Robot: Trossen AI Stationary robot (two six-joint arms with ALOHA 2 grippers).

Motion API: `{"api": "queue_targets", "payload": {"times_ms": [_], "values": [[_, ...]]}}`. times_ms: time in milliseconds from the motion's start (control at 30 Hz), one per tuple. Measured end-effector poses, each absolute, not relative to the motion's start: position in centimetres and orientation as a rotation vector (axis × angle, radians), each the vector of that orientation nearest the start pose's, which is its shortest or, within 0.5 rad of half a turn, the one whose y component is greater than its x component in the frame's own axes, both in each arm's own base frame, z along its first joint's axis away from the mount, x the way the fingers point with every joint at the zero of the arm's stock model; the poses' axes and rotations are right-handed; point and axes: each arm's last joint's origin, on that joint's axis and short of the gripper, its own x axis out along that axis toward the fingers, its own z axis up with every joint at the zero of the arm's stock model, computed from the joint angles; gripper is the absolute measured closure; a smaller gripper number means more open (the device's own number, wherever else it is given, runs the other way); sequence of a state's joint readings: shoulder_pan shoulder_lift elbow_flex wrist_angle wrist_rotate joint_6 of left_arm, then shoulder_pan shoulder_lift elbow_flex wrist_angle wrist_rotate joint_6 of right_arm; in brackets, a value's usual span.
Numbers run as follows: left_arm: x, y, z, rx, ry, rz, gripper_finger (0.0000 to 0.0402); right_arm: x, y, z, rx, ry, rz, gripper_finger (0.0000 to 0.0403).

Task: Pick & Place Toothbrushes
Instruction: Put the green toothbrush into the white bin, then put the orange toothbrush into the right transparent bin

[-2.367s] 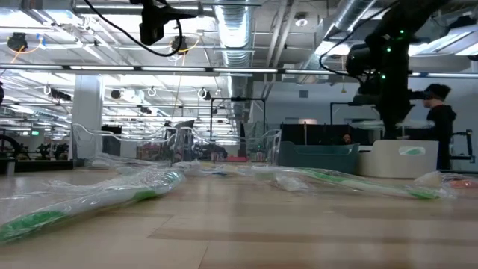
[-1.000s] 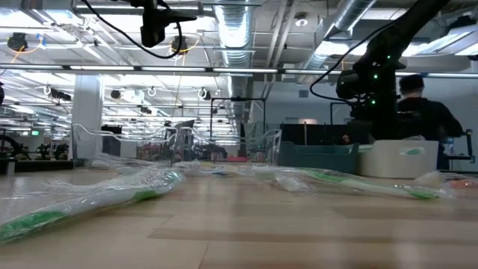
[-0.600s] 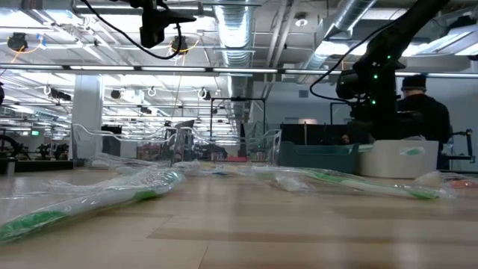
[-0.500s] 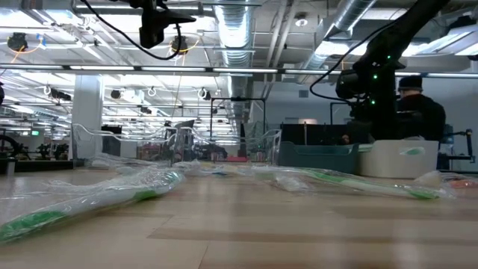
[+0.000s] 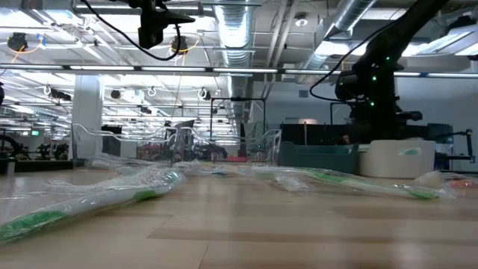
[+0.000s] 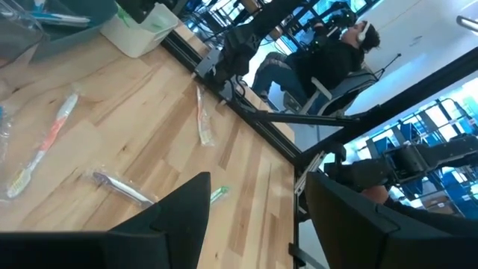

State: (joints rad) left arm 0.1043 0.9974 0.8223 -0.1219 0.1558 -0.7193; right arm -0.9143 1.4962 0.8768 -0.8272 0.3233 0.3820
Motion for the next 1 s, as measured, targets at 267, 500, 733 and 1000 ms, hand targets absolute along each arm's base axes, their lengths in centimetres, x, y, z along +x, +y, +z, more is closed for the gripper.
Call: {"api": "queue_targets", "payload": {"times_ms": [267, 500, 733, 1000], "values": [[22.0, 1.9, 31.3, -0.752, 0.302, 0.058, 0.0188, 15.1, -19.3, 15.9, 0.611, 1.528, -1.21, 0.0375], [22.0, 1.9, 31.3, -0.752, 0.304, 0.059, 0.0188, 15.3, -18.9, 15.6, 0.598, 1.553, -1.205, 0.0373], [22.0, 1.9, 31.3, -0.752, 0.307, 0.06, 0.0188, 14.9, -18.9, 16.4, 0.605, 1.512, -1.228, 0.0336], [22.0, 1.8, 31.3, -0.753, 0.31, 0.061, 0.0188, 14.7, -18.7, 17.6, 0.588, 1.455, -1.23, 0.0258]]}}
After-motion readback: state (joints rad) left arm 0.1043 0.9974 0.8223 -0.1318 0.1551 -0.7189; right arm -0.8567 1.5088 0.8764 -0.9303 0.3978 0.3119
